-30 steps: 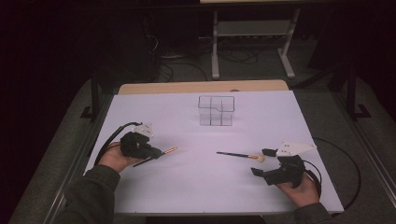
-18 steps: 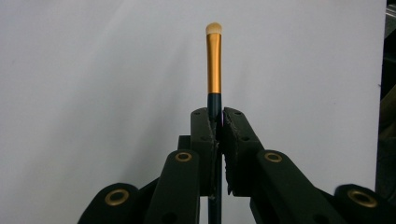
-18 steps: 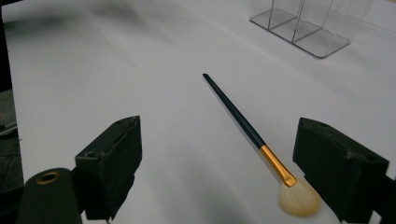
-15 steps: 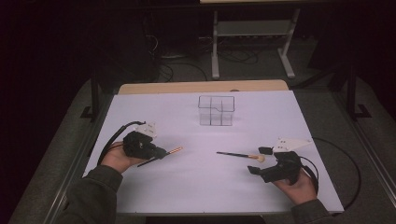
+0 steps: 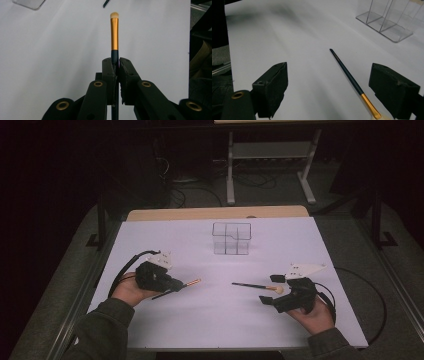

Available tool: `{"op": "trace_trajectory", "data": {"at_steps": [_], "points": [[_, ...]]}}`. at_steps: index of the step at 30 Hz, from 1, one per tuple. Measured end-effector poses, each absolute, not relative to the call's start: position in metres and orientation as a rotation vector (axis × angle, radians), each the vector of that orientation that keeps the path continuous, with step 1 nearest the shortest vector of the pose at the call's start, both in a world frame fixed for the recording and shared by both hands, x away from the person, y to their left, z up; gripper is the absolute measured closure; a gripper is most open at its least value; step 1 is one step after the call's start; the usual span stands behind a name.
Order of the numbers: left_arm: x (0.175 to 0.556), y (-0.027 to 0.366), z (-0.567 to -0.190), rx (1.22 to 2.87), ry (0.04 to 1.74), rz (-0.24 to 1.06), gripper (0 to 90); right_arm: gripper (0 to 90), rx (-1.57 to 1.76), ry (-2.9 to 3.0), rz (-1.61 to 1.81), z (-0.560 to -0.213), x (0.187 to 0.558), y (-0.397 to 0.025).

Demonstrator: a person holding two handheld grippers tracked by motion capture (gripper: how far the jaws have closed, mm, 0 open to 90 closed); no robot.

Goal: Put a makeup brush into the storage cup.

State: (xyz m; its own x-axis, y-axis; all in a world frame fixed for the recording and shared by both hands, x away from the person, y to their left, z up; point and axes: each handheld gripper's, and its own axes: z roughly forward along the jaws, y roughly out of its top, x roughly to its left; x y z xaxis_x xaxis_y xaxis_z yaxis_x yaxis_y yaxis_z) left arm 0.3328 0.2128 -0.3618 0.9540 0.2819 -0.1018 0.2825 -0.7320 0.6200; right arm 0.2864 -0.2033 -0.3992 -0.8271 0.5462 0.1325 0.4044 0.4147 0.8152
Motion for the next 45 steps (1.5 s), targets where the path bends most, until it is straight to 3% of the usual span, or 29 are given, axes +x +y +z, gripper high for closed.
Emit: {"op": "trace_trajectory", "data": {"at_steps": [45], "points": [[0.315,0.182,-0.355,2.386,0.287,-0.023,83.5,17.6,0.681,2.642,1.405,-0.382,0.297,-0.154]]}}
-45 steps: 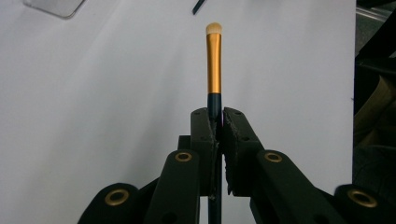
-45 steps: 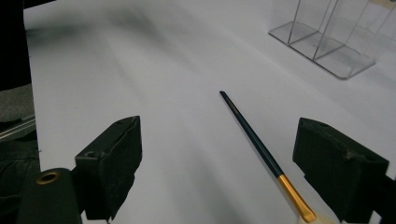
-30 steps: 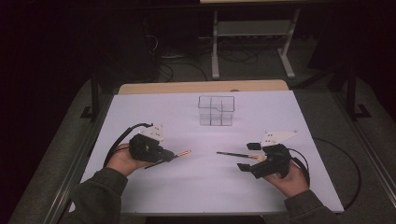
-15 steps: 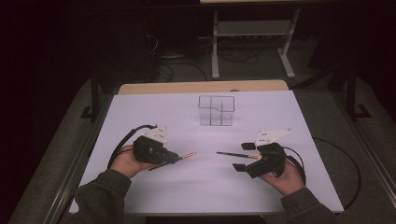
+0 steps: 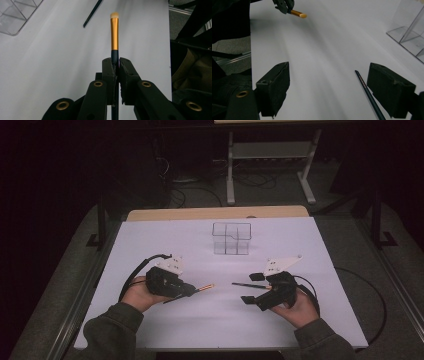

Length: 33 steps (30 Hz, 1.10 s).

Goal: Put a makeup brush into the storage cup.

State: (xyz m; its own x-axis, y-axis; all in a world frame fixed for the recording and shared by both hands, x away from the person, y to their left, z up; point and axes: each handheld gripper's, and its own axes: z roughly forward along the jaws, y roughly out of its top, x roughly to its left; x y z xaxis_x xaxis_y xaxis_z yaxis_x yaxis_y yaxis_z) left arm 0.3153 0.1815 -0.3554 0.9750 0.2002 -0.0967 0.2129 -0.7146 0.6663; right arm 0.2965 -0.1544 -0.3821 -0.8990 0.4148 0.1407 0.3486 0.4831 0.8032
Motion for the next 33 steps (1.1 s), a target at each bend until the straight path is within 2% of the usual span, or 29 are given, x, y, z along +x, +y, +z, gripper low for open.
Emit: {"op": "trace_trajectory", "data": {"at_steps": [18,33], "points": [[0.310,0.162,-0.351,2.384,0.225,-0.036,83.5,21.1,0.616,2.708,1.423,-0.374,0.301,-0.134],[0.308,0.148,-0.346,2.389,0.170,-0.036,83.5,28.6,0.548,2.755,1.449,-0.369,0.302,-0.121]]}}
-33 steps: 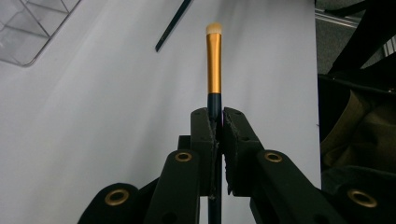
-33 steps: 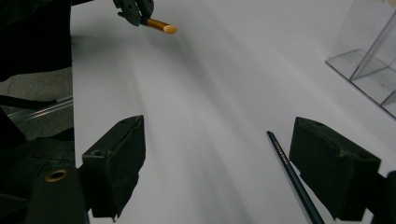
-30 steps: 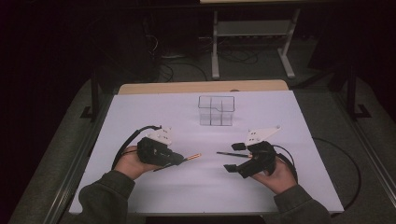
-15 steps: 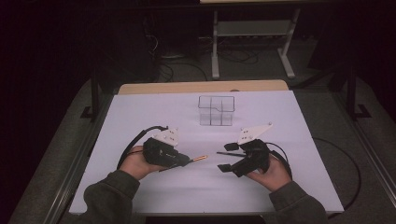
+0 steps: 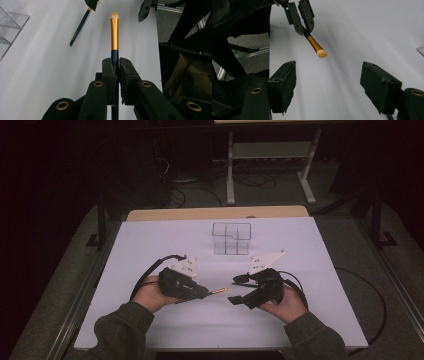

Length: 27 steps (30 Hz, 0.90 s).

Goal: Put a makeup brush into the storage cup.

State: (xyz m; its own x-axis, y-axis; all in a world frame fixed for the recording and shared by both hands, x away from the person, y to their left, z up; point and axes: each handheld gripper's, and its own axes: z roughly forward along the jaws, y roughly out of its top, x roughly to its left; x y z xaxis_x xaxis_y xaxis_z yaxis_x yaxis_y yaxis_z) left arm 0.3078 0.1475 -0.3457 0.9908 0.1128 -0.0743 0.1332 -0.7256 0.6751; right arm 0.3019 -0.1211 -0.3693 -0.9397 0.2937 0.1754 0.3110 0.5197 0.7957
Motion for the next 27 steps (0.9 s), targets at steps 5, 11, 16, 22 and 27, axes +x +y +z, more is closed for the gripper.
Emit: {"op": "trace_trajectory", "data": {"at_steps": [5,11,16,22,27], "points": [[0.306,0.143,-0.345,2.386,0.158,-0.041,83.4,32.1,-0.526,-2.712,-1.410,-0.368,0.303,-0.117],[0.304,0.140,-0.344,2.388,0.143,-0.045,83.5,41.4,-0.474,-2.698,-1.405,-0.367,0.305,-0.113],[0.302,0.136,-0.345,2.388,0.118,-0.050,83.5,51.8,-0.414,-2.683,-1.382,-0.367,0.307,-0.109],[0.301,0.132,-0.345,2.391,0.101,-0.056,83.5,62.1,-0.384,-2.671,-1.366,-0.367,0.307,-0.107],[0.300,0.130,-0.346,2.395,0.095,-0.062,83.5,71.7,-0.360,-2.665,-1.350,-0.368,0.307,-0.106]]}}
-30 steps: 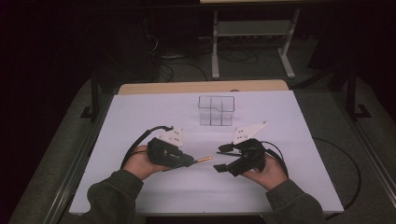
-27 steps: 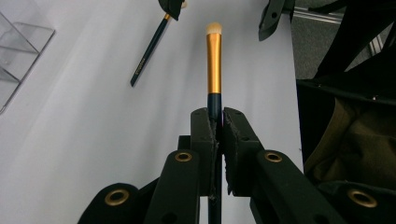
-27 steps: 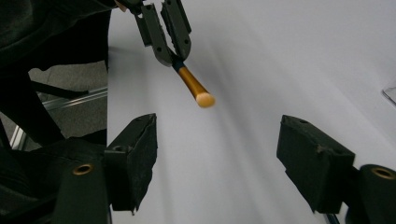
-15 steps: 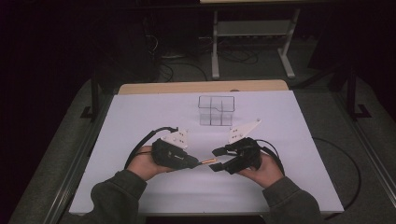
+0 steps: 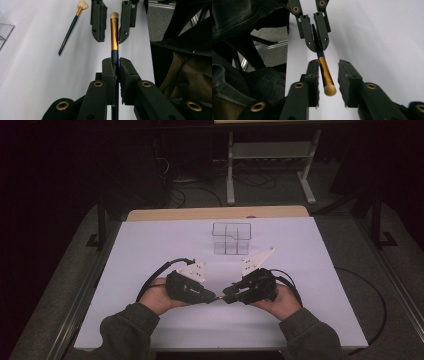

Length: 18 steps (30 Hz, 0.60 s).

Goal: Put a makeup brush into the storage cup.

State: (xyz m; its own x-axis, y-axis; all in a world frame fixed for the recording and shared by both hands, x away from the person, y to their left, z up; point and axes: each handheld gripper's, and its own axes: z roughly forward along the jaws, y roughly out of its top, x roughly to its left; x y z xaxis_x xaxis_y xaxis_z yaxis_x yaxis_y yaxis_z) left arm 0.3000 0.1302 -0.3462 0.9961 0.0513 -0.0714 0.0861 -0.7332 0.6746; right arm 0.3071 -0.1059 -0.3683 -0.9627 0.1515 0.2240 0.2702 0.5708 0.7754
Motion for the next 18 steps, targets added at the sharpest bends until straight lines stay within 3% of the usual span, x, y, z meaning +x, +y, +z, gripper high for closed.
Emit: {"op": "trace_trajectory", "data": {"at_steps": [1,7,16,18], "points": [[0.2995,0.1300,-0.3464,2.395,0.101,-0.071,83.5,76.5,-0.339,-2.637,-1.350,-0.3681,0.3070,-0.1061],[0.2989,0.1287,-0.3471,2.404,0.074,-0.063,83.4,81.5,-0.298,-2.623,-1.348,-0.3685,0.3077,-0.1063],[0.2981,0.1270,-0.3503,2.440,0.063,-0.088,81.9,82.2,-0.255,-2.643,-1.339,-0.3681,0.3049,-0.1046],[0.2980,0.1277,-0.3524,2.465,0.075,-0.086,76.5,82.2,-0.254,-2.646,-1.341,-0.3673,0.3045,-0.1059]]}}
